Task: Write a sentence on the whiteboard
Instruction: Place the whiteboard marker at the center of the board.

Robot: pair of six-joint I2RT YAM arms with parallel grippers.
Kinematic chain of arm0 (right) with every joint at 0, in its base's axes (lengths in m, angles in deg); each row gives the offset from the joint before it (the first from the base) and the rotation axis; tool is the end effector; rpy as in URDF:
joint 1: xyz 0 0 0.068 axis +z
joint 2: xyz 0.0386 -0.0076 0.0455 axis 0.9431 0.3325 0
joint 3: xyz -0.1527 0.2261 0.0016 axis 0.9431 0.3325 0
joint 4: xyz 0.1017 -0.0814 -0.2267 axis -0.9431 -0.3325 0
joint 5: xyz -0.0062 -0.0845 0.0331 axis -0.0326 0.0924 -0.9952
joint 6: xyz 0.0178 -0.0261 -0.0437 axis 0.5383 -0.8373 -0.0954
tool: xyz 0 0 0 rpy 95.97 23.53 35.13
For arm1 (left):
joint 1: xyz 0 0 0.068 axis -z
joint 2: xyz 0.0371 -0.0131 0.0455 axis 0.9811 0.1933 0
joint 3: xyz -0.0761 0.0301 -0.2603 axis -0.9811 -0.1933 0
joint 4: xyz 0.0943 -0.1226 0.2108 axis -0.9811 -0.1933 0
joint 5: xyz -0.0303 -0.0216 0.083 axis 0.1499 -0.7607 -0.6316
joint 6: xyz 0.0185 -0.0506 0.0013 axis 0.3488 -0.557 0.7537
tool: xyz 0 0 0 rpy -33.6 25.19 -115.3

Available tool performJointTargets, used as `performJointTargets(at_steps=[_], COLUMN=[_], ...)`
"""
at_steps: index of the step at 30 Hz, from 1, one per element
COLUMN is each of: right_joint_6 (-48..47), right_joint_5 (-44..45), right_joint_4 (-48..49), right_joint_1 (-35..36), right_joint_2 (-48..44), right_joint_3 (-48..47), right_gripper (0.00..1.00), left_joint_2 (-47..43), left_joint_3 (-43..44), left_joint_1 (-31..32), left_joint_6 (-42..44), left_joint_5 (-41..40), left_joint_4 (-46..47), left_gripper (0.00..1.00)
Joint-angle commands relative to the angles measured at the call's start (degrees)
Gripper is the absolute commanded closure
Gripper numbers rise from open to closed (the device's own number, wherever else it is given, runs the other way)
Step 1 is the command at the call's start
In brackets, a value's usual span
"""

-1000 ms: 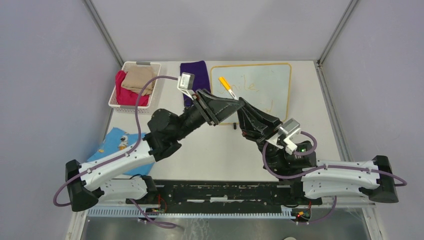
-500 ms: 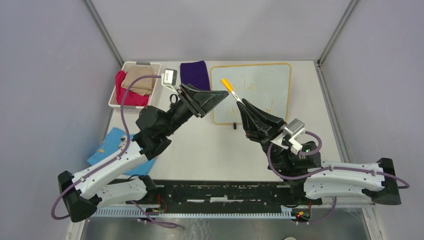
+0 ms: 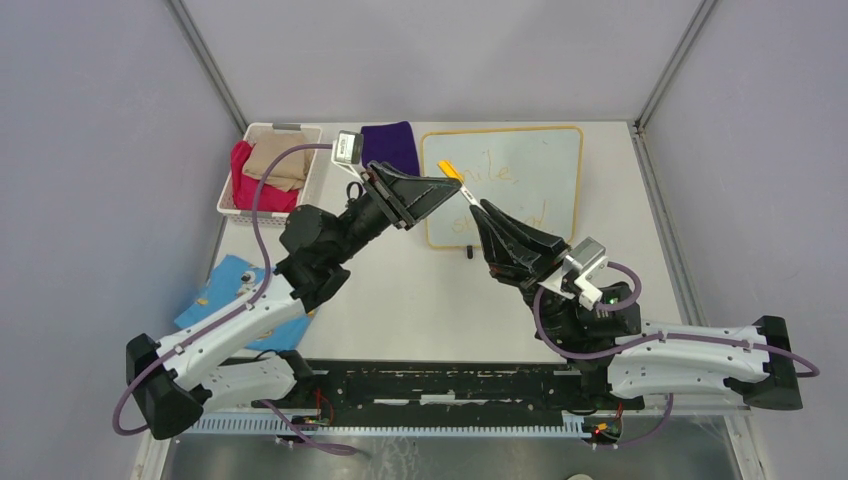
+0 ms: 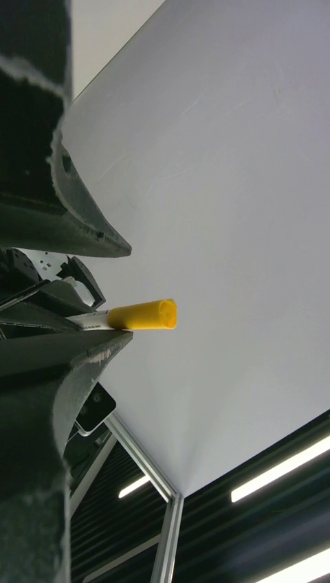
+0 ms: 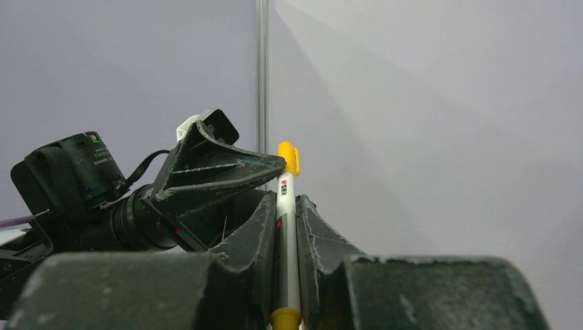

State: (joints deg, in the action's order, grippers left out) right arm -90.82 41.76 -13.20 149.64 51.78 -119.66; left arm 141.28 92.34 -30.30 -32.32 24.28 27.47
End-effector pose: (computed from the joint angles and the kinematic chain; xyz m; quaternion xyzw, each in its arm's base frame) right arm 0.0507 0.1720 0.4185 -0.1279 0.3896 0.3304 0.8501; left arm 0.1516 -0.1818 0.4318 0.0039 0.5090 -0.7482 0.4257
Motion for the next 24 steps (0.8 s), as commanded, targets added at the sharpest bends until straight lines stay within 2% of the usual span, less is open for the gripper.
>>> performJointTargets(at_steps=[1, 7, 12, 15, 17, 19, 20, 22, 24], right_joint_6=[0.2, 0.0, -0.1, -0.2, -0.2, -0.2, -0.2, -0.1, 0.1], right_joint_5=[-0.5, -0.4, -0.2, -0.2, -0.2, -0.2, -0.2, -0.1, -0.2], right_joint_4=[1.2, 1.1, 1.3, 1.3, 1.3, 1.2, 1.2, 1.1, 1.0], right_joint_1=[-0.1, 0.0, -0.1, -0.1, -0.1, 0.0, -0.1, -0.1, -0.1], right_joint_2=[-0.1, 0.3, 0.8, 1.1, 1.0, 0.9, 0.8, 0.7, 0.8], right_joint_3=[-0.5, -0.5, -0.8, -1.0, -1.0, -0.9, -0.9, -0.9, -1.0], right_gripper=[1.00, 1.00, 1.00, 1.00, 1.00, 1.00, 1.00, 1.00, 1.00], left_joint_2=[0.7, 1.4, 2.7, 3.3, 2.7, 1.3, 0.6, -0.5, -0.7], left_joint_3=[2.1, 1.9, 1.7, 1.0, 0.0, -0.8, -1.0, -1.2, -1.1], left_joint_1=[-0.4, -0.4, -0.2, 0.5, 0.5, 0.4, 0.4, 0.4, 0.4], left_joint_6=[-2.8, -3.0, -3.7, -4.5, -4.7, -4.0, -3.4, -2.7, -2.5], left_joint_5=[1.5, 2.0, 4.0, 5.0, 4.5, 3.0, 2.3, 1.4, 1.5], left_joint_4=[4.7, 5.8, 7.3, 8.4, 8.9, 7.5, 6.9, 6.3, 6.2], left_gripper=[0.55, 0.71, 0.96, 0.98, 0.84, 0.60, 0.52, 0.42, 0.39])
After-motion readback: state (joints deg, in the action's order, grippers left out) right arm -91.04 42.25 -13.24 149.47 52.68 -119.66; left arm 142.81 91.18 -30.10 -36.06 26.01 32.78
